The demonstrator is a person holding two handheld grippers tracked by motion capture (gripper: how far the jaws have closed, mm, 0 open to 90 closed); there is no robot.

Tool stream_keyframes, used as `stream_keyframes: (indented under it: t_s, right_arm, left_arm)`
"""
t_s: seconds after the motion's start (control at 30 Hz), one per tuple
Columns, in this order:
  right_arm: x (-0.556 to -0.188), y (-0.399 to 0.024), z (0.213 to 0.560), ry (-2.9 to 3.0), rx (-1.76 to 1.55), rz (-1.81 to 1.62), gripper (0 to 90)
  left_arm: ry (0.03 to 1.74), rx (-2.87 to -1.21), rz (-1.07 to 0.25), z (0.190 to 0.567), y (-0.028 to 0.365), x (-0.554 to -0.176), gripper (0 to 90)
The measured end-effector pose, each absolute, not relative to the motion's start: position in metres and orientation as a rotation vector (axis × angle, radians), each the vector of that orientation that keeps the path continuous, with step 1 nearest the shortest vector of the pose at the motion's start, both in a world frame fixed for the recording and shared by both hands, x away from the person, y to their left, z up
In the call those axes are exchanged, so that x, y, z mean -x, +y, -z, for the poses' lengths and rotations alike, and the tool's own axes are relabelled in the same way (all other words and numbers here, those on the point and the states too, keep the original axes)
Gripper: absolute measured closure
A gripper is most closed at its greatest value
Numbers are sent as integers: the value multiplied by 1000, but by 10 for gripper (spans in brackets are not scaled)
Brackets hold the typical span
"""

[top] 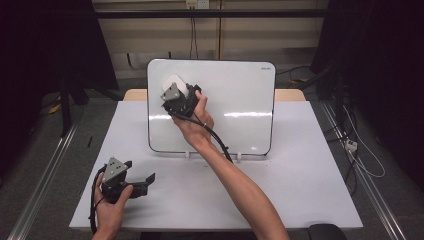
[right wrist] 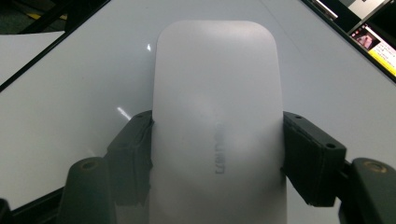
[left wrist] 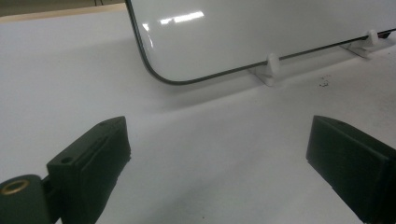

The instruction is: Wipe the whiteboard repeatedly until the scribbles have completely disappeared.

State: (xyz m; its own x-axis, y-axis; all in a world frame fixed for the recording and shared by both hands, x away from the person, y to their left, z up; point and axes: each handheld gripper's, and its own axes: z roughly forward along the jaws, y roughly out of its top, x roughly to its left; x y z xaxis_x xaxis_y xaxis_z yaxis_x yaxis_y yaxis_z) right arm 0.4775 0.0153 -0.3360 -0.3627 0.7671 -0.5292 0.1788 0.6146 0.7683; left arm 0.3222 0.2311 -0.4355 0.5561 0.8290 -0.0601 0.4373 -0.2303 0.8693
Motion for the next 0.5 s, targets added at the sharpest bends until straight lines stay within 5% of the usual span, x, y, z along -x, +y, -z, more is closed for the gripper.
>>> stream_keyframes:
  t_s: [0.5]
  right_arm:
    - [-485,-43,319,1776,-912,-809,319]
  left_arm:
    - [1044,-1850,-536,435,234,-320,61]
